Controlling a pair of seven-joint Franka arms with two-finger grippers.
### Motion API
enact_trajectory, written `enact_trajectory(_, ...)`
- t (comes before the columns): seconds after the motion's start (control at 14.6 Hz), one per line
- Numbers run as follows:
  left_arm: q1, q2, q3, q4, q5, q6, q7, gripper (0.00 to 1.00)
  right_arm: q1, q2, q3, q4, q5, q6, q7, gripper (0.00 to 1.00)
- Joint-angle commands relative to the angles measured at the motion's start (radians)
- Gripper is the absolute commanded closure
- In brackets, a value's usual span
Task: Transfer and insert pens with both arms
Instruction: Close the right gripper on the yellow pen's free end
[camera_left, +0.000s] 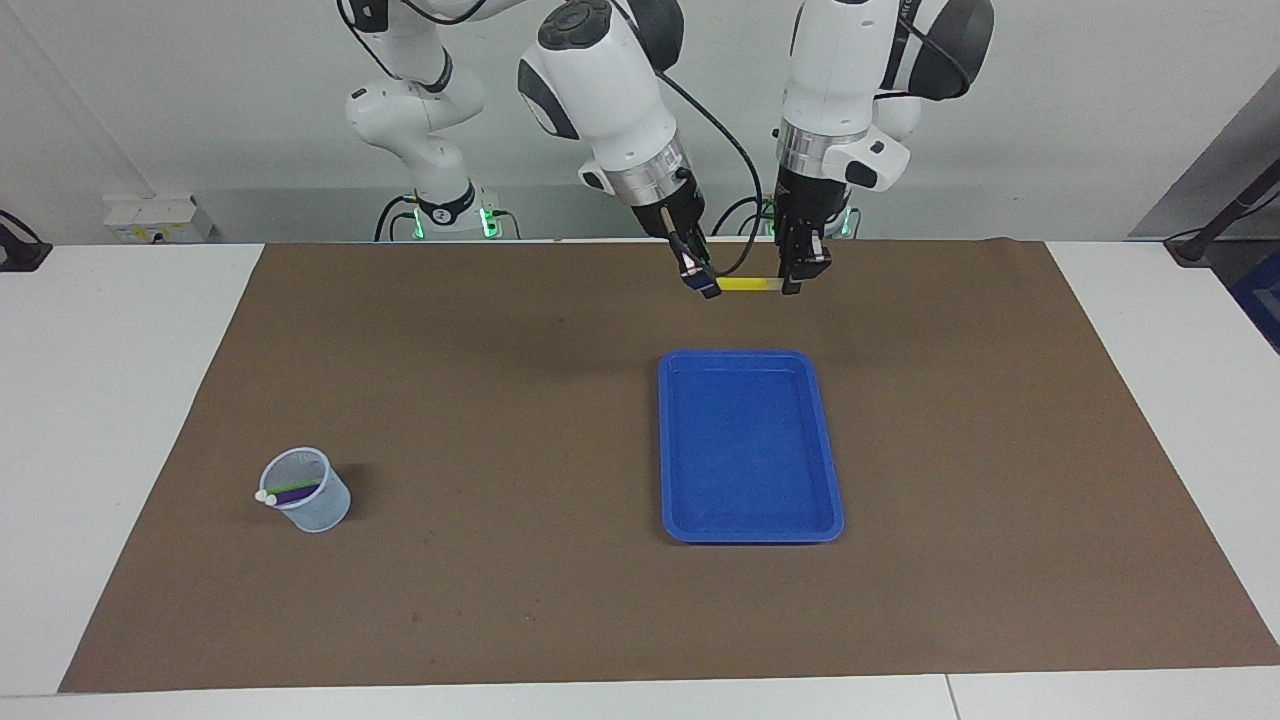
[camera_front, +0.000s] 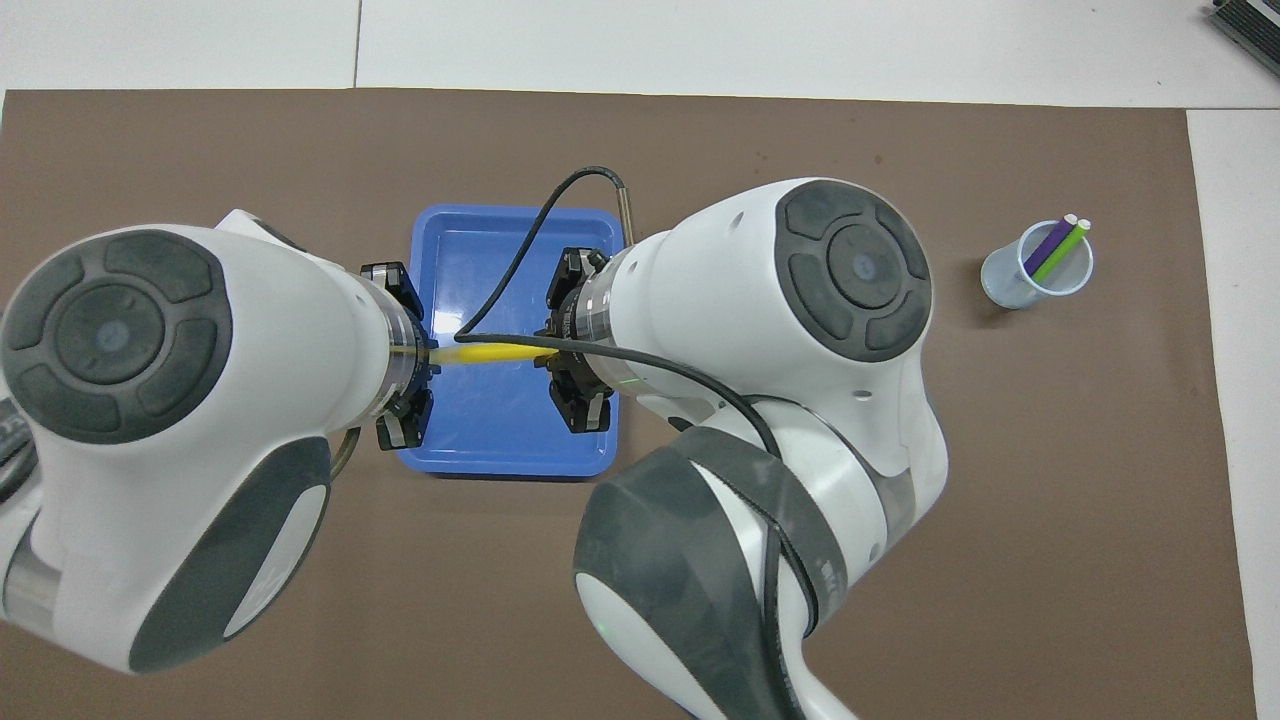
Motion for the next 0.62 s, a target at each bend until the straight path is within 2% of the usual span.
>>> enact_trajectory(0.0,-0.018,-0.033,0.012,-0.039,0.022,0.02,-0.021,1.0,0.0,-0.004,0.002,0.003,-0.007,0.007,0.021,1.0)
enact_trajectory(0.27,-0.018,-0.033,0.012,-0.039,0.022,0.02,-0.021,1.0,-0.001,-0.002,0.003,0.003,-0.007,0.016,0.021,1.0)
enact_trajectory(0.41,-0.018,-0.033,0.012,-0.039,0.022,0.02,-0.018,0.76,-0.001,-0.002,0.002,0.003,-0.007,0.016,0.021,1.0)
enact_trajectory(0.48,-0.018,-0.033,0.012,-0.039,0.022,0.02,-0.014,0.45,-0.001,-0.002,0.002,0.003,-0.009,0.017,0.019,1.0)
enact_trajectory(0.55,-0.017,-0.033,0.012,-0.039,0.022,0.02,-0.014,0.25,-0.003,-0.002,0.002,0.003,-0.007,0.017,0.019,1.0)
